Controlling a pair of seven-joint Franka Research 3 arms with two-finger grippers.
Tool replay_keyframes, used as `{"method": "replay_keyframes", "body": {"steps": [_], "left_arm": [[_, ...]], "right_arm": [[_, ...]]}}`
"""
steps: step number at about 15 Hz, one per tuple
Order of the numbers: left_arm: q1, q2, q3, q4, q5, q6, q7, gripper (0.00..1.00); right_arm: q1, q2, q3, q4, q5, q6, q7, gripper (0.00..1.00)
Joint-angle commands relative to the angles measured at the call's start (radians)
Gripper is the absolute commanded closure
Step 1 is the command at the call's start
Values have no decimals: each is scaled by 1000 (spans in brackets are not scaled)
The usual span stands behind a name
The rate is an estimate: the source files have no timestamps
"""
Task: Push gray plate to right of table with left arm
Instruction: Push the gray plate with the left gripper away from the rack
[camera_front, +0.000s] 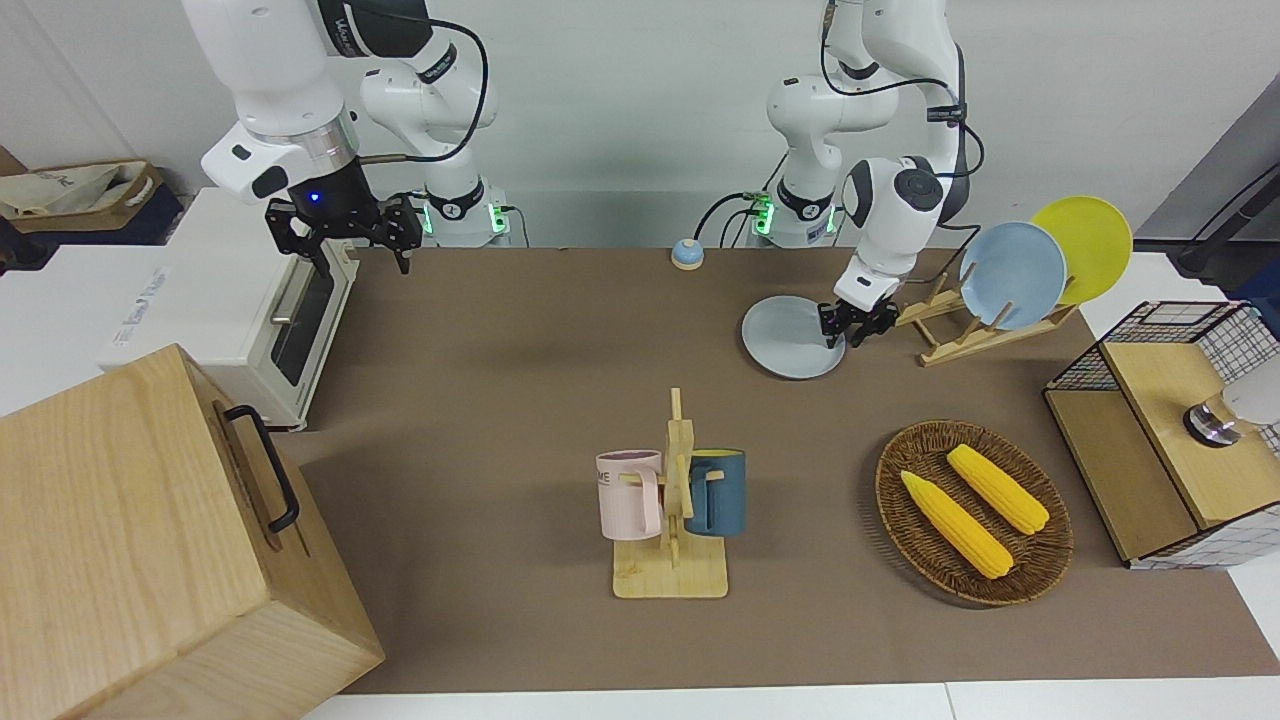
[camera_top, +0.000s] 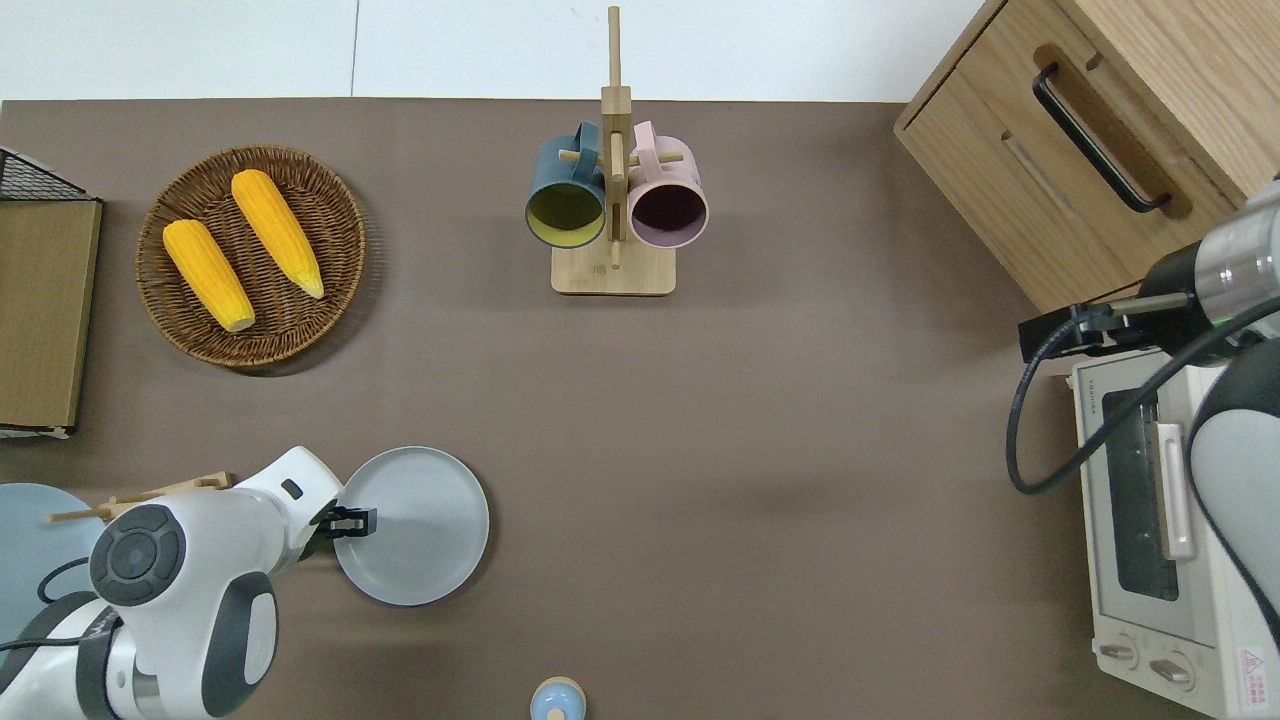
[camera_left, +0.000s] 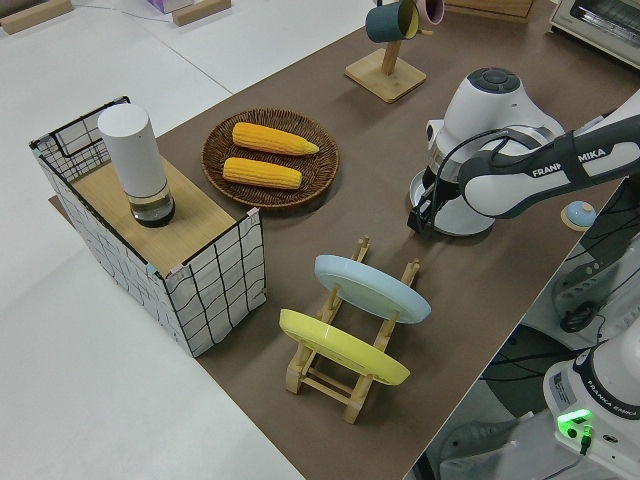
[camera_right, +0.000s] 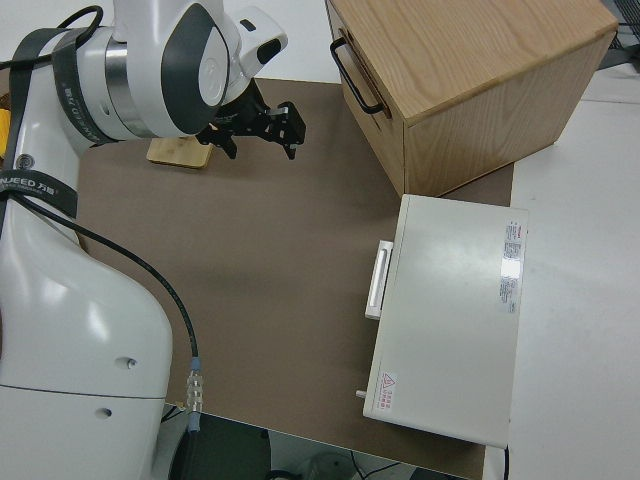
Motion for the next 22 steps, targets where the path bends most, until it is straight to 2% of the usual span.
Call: {"method": "replay_keyframes", "body": {"steps": [1, 3, 4, 10, 20, 22], "left_arm": [[-26, -1, 0, -17, -30, 27, -17, 864], [-33, 0, 0, -15, -30, 27, -17, 983], [-33, 0, 0, -14, -30, 27, -16, 1000], [-65, 13, -2, -8, -29, 27, -62, 1000], [-253, 89, 0, 52, -19, 50, -301, 1000], [-328, 100, 0, 69, -18, 50, -387, 1000]], "right_arm": [[-1, -6, 0, 1, 7, -10, 3, 17], [-1, -6, 0, 1, 7, -10, 3, 17], [-1, -6, 0, 1, 7, -10, 3, 17], [-1, -6, 0, 1, 7, -10, 3, 17], [-1, -6, 0, 1, 7, -10, 3, 17], [-1, -6, 0, 1, 7, -10, 3, 17]]}}
